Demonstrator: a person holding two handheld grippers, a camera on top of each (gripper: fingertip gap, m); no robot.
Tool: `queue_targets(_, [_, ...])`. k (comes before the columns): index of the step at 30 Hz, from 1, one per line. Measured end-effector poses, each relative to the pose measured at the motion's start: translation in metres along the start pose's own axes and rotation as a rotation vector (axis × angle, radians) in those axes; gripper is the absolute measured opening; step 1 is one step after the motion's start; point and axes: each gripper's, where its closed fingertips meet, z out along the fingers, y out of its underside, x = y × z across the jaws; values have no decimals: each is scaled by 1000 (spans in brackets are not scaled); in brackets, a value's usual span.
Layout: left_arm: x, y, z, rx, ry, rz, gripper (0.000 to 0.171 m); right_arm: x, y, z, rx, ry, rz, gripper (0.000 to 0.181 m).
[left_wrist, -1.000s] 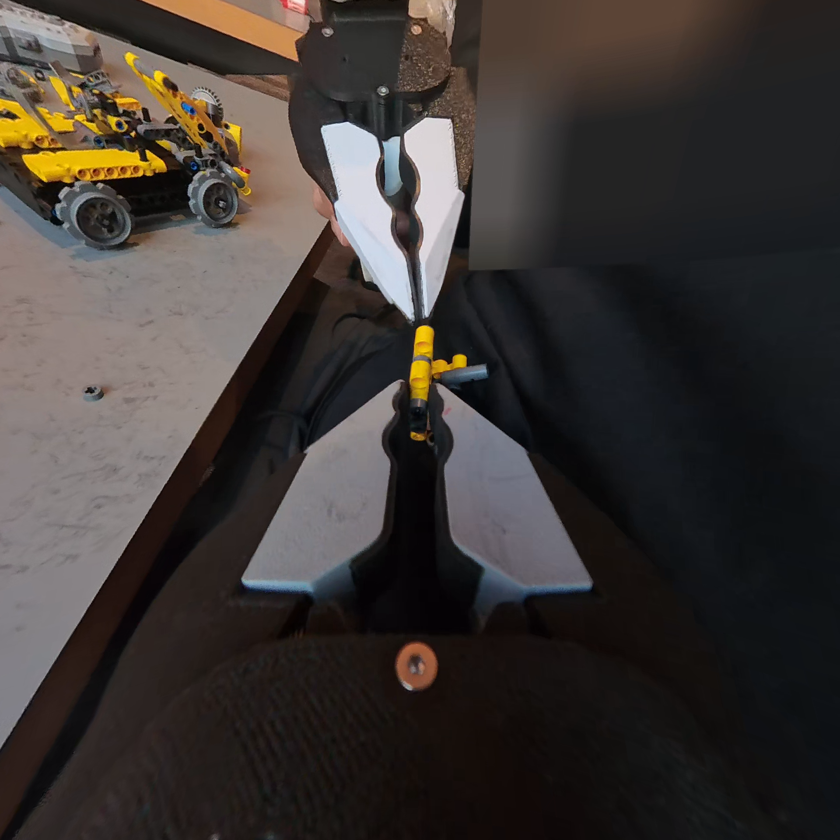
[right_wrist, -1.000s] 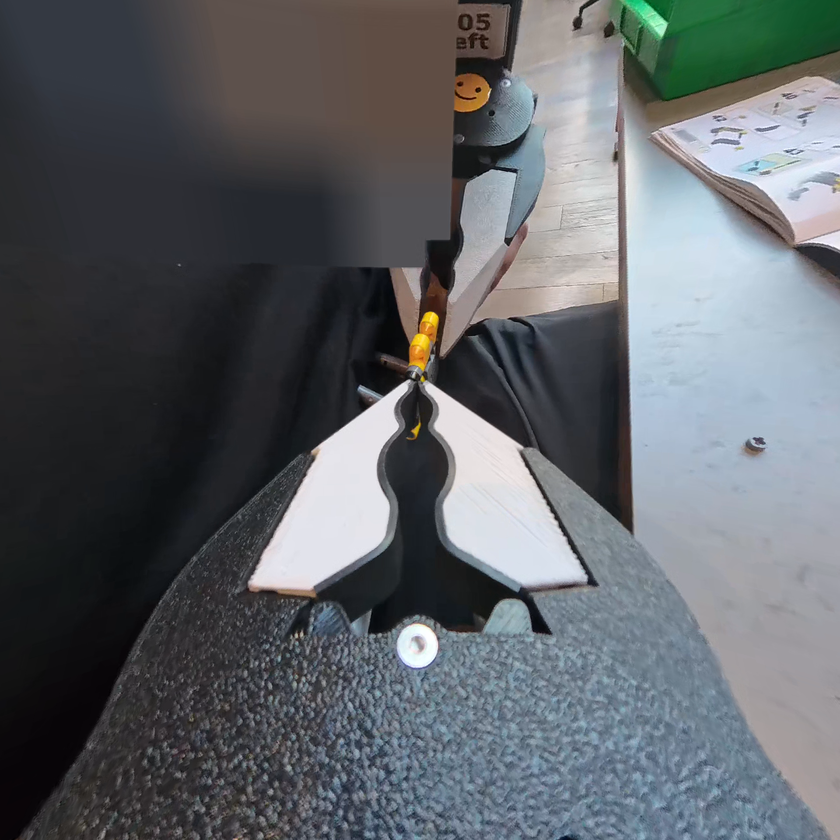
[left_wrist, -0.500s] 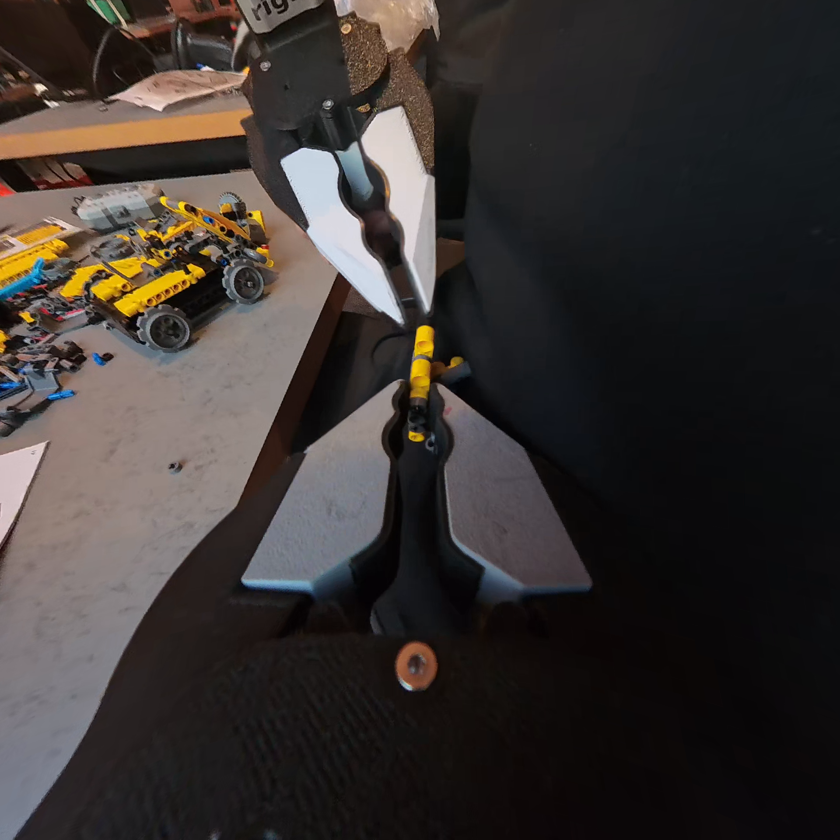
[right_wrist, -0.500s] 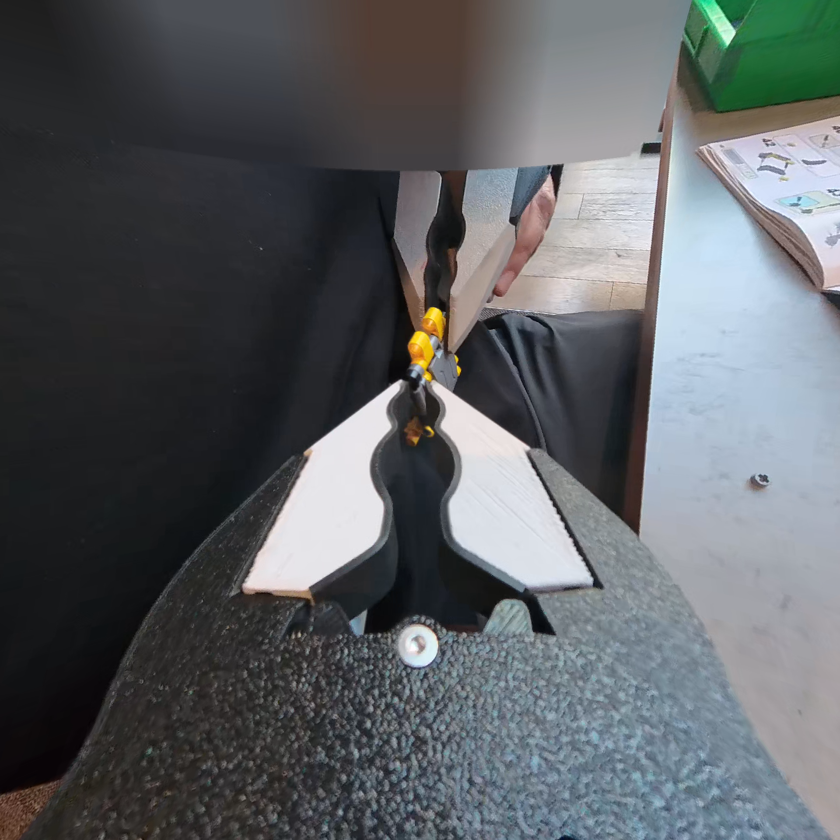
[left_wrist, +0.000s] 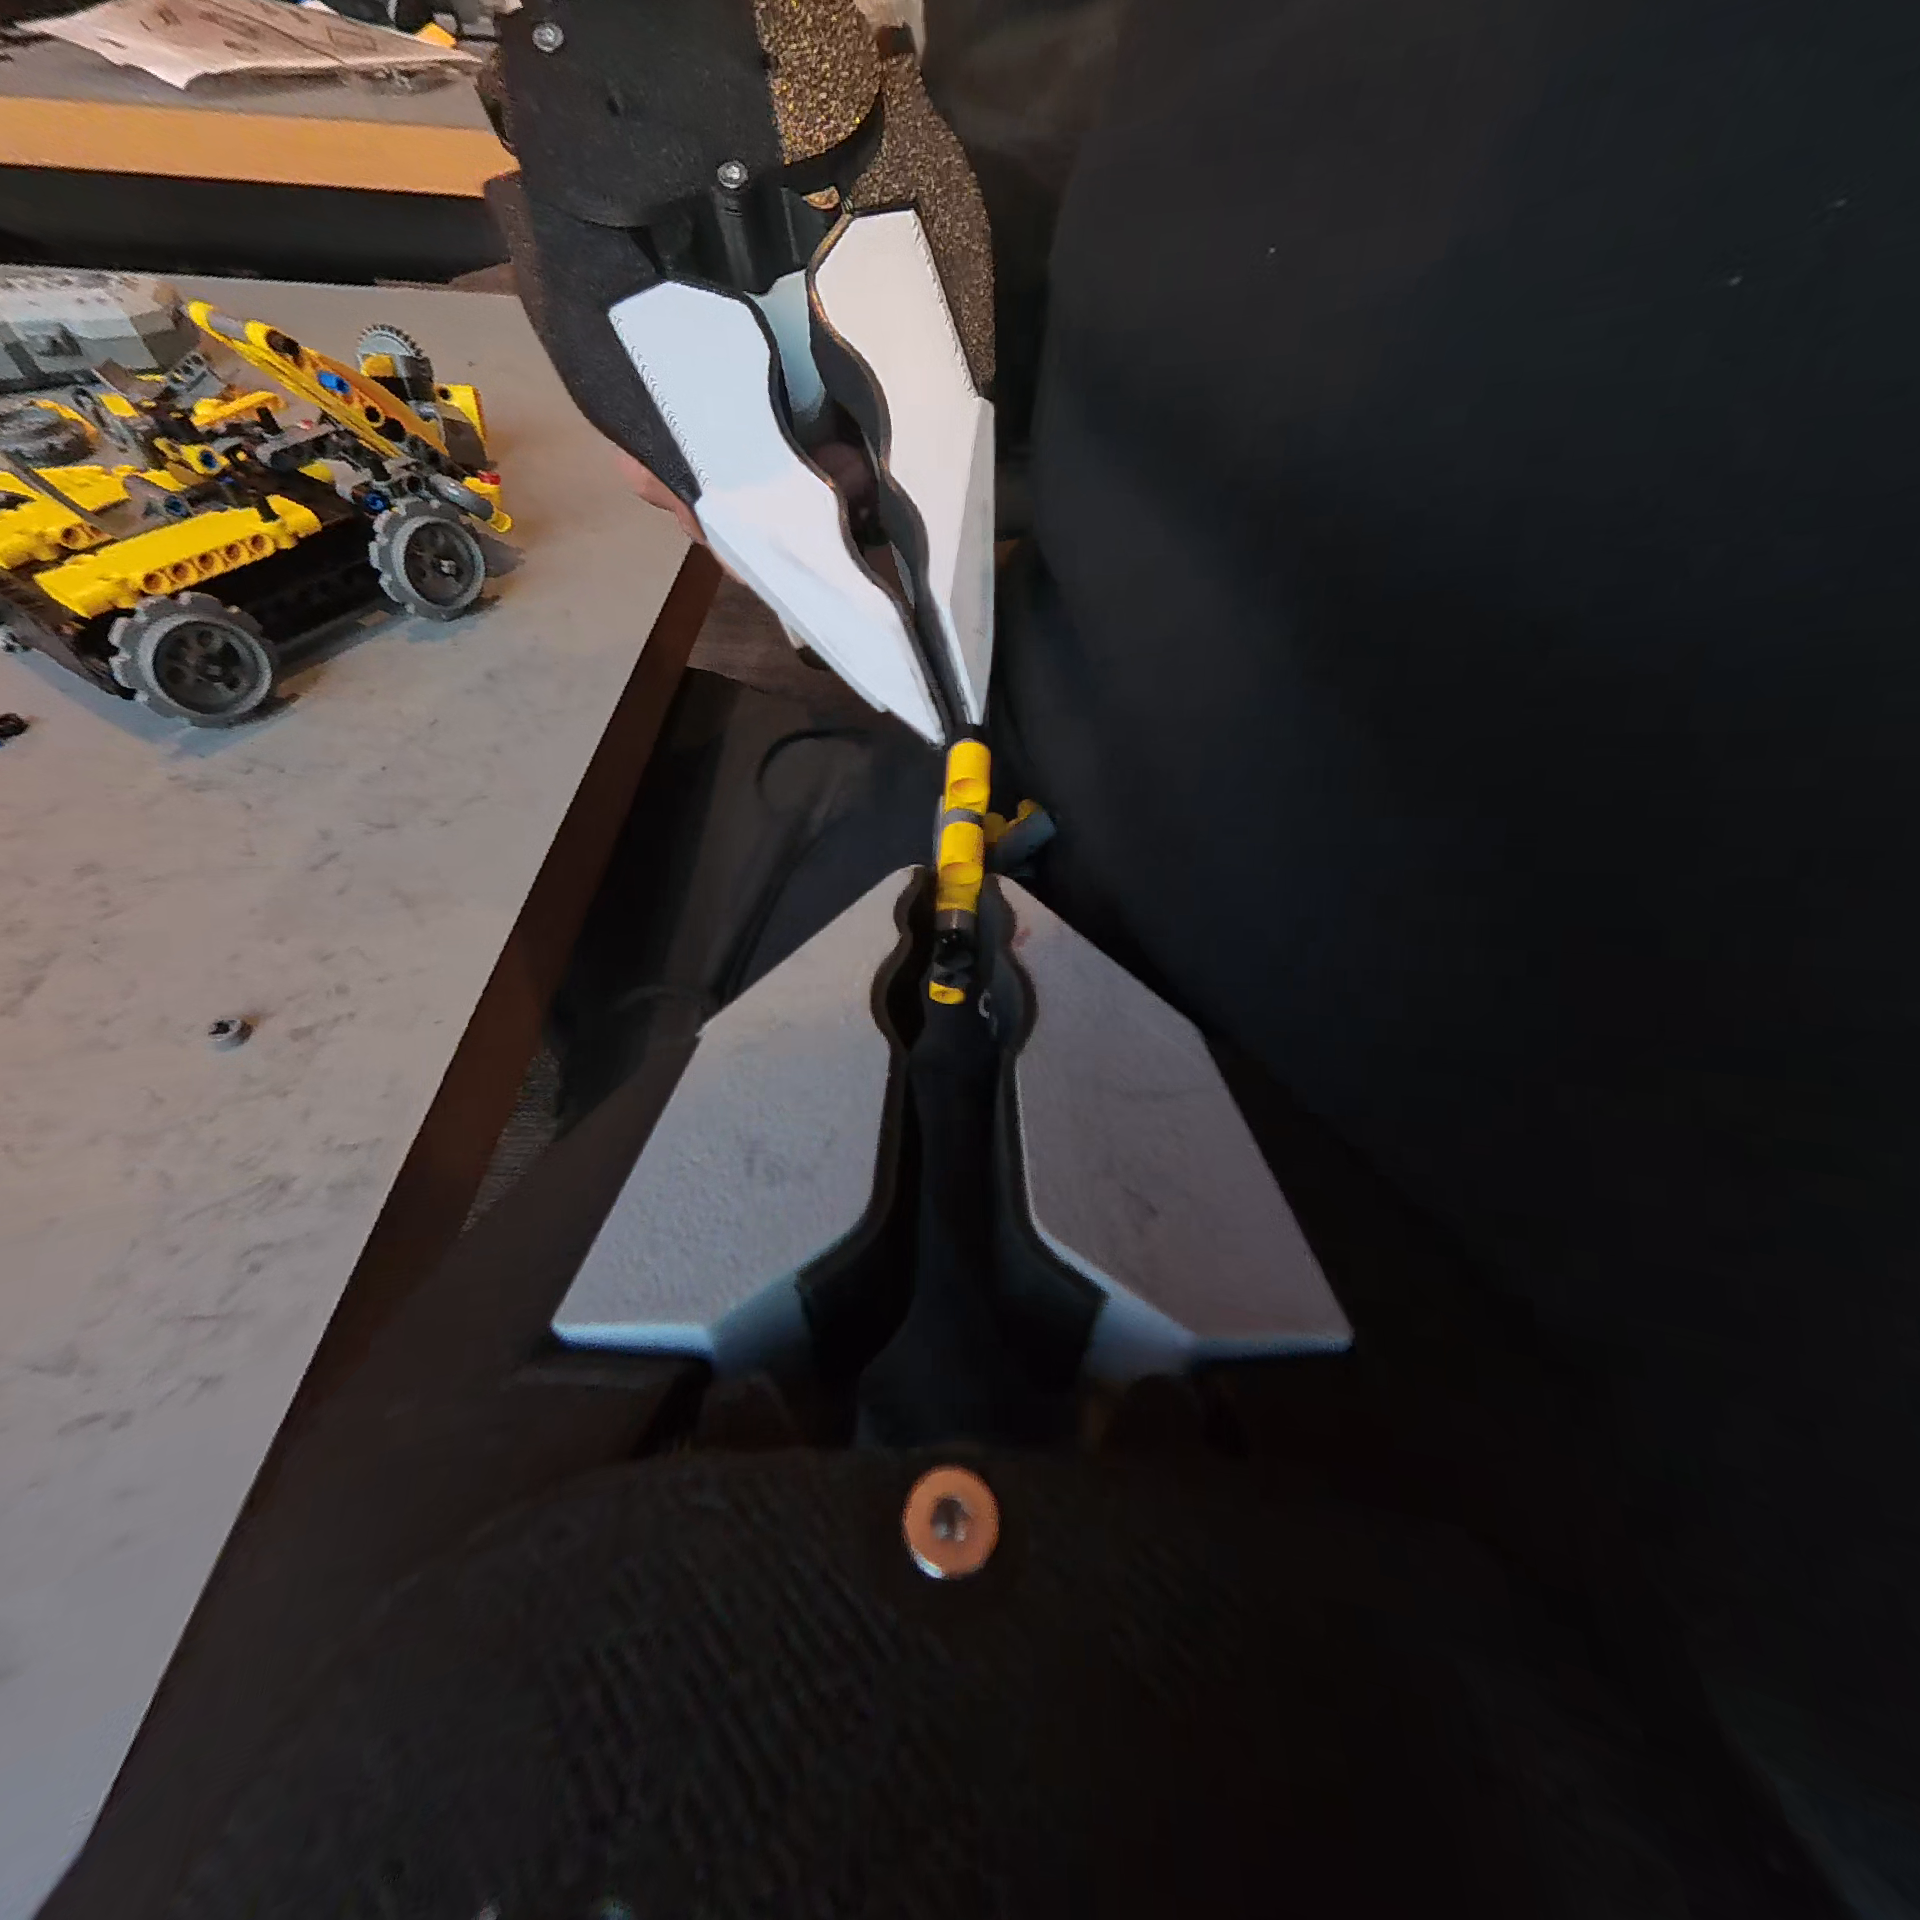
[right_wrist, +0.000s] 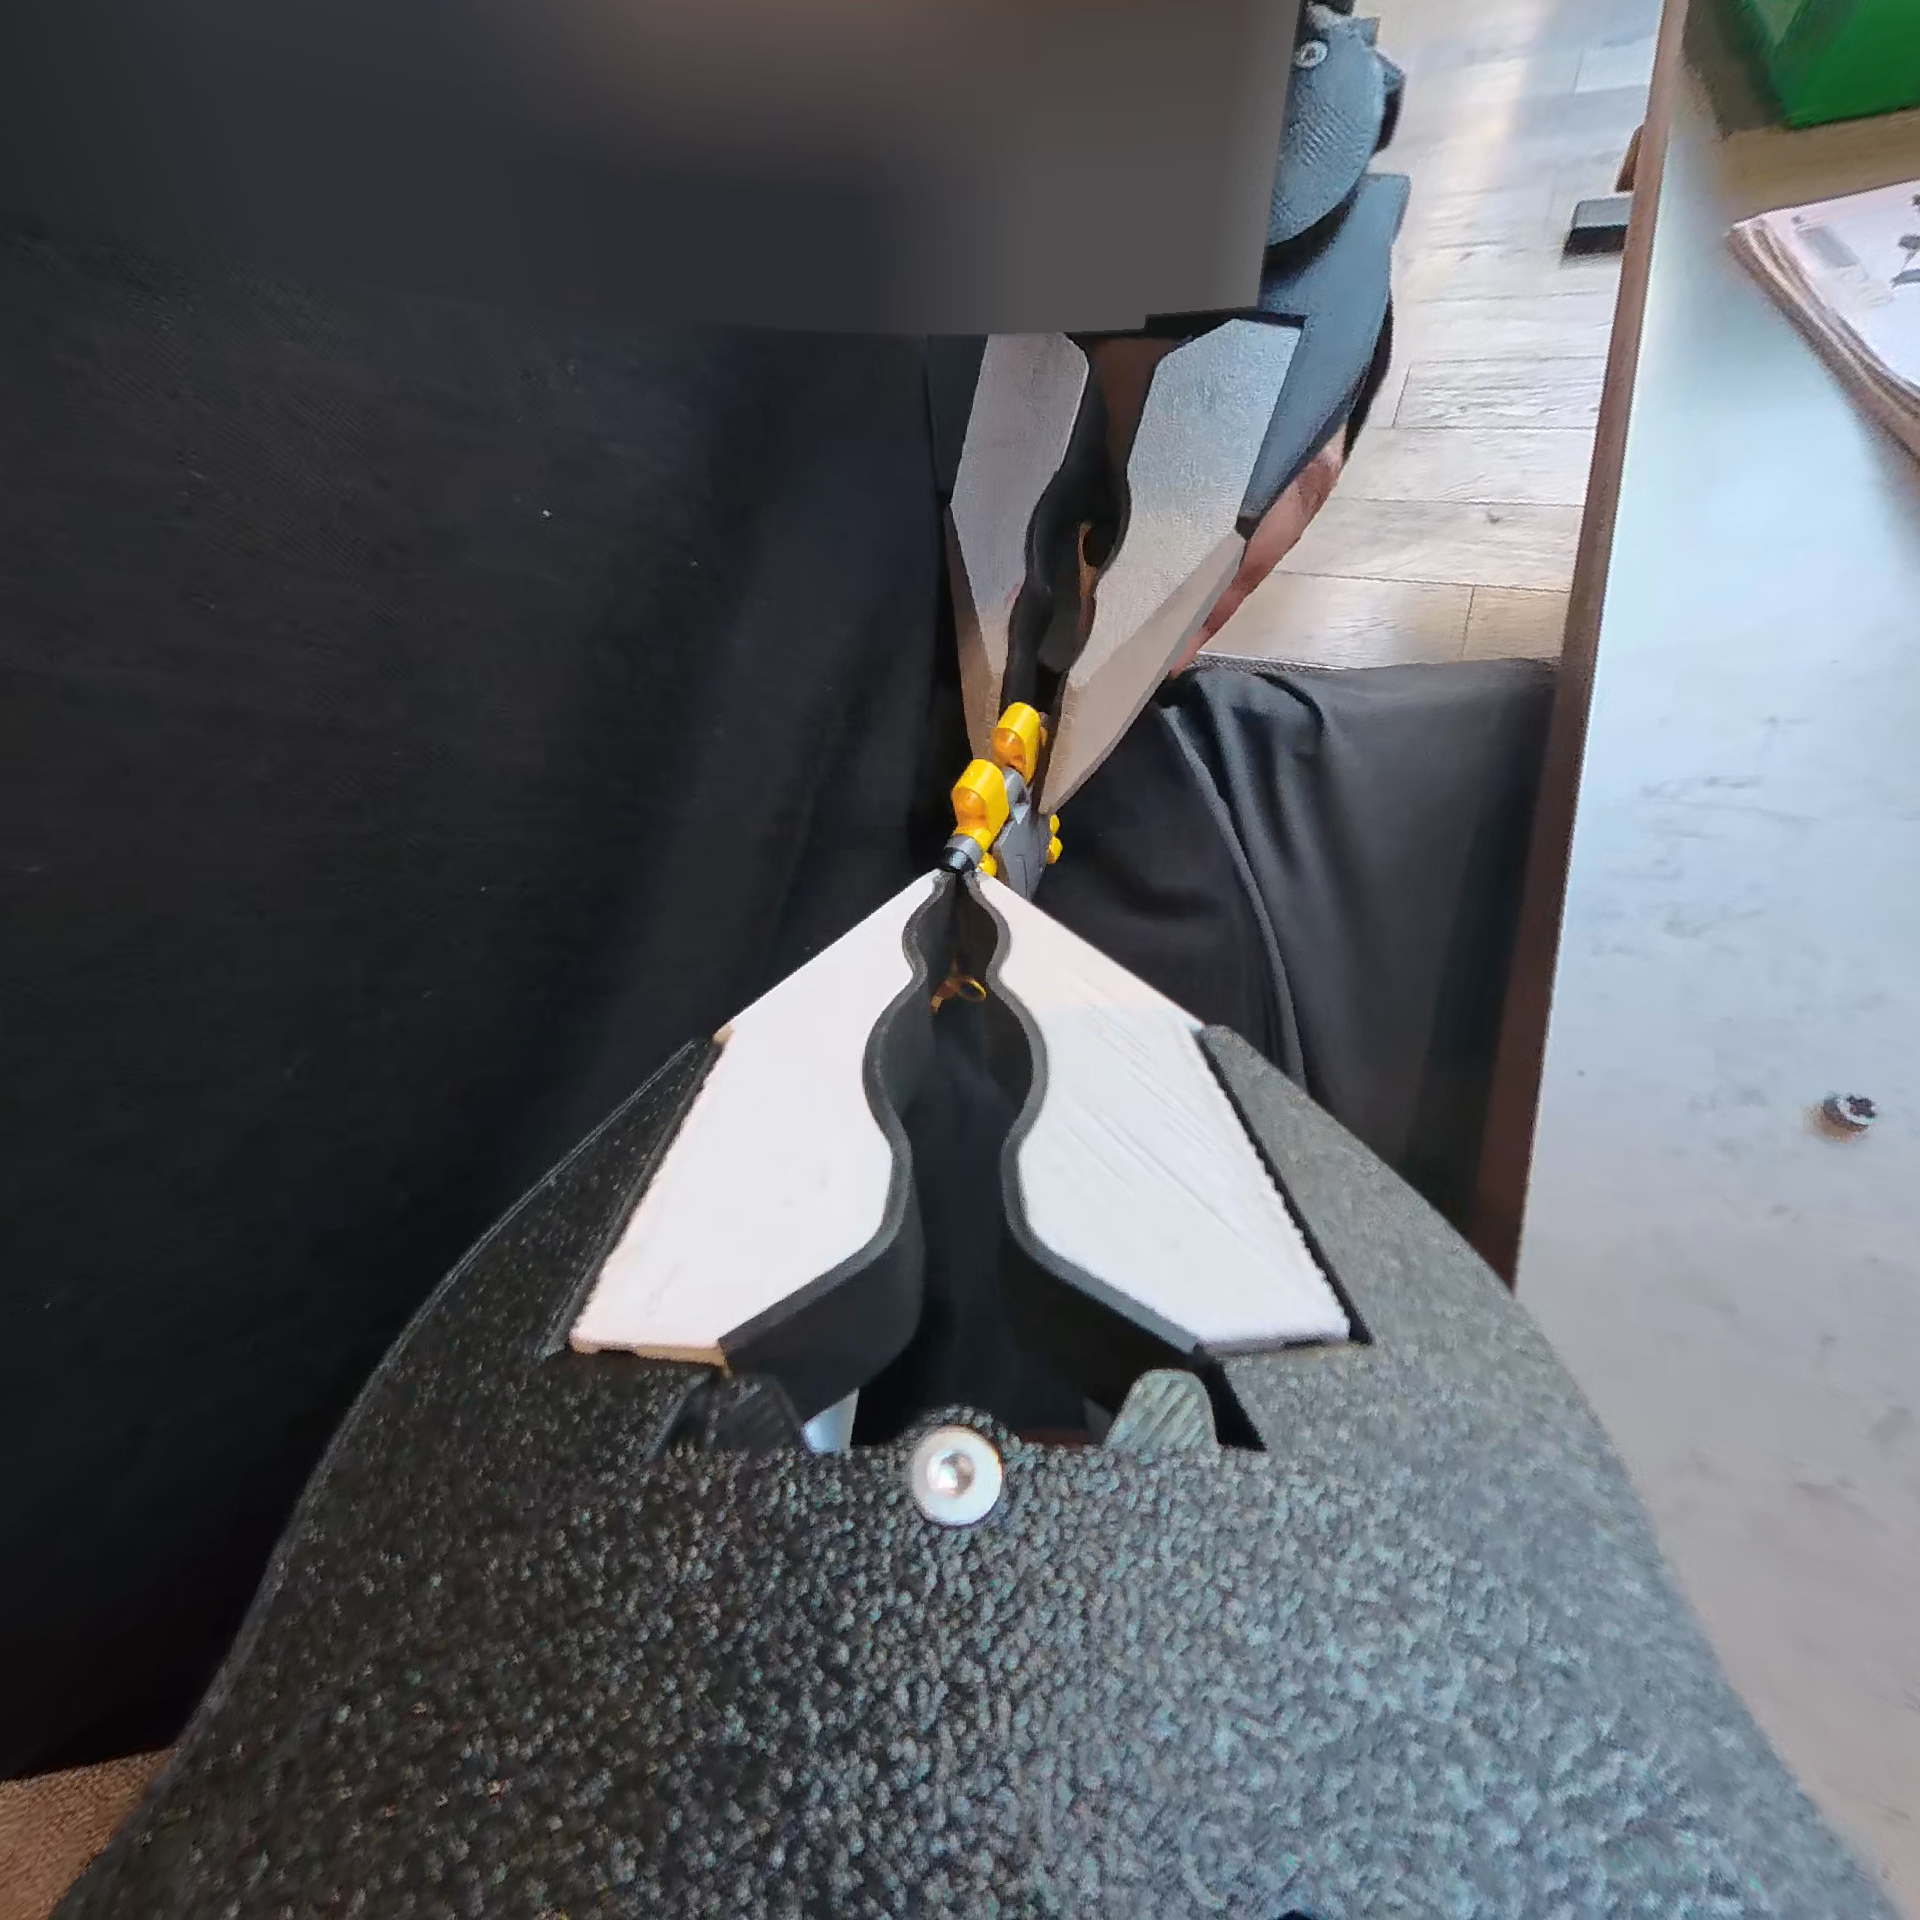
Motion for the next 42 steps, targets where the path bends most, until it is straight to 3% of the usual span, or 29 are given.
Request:
queue_targets(22, [2, 18, 7, -84, 11, -66, 5, 5, 9, 10, -58, -51, 82, 0])
queue_targets(28, [-7, -1, 3, 15, 4, -74, 7, 5, 2, -1, 23, -63, 106, 0])
queue_targets(33, [-10, 9, -6, -14, -10, -64, 25, -1, 11, 11, 9, -90, 89, 0])
queue_targets(35, [-9, 4, -11, 47, 1, -86, 11, 0, 9, 12, 39, -101, 114, 0])
queue_targets(39, [-12, 8, -9, 35, -20, -58, 8, 10, 12, 11, 44, -56, 137, 0])
queue_targets(42, [-19, 9, -12, 63, -45, -105, 7, 20, 9, 6, 67, 49, 58, 11])
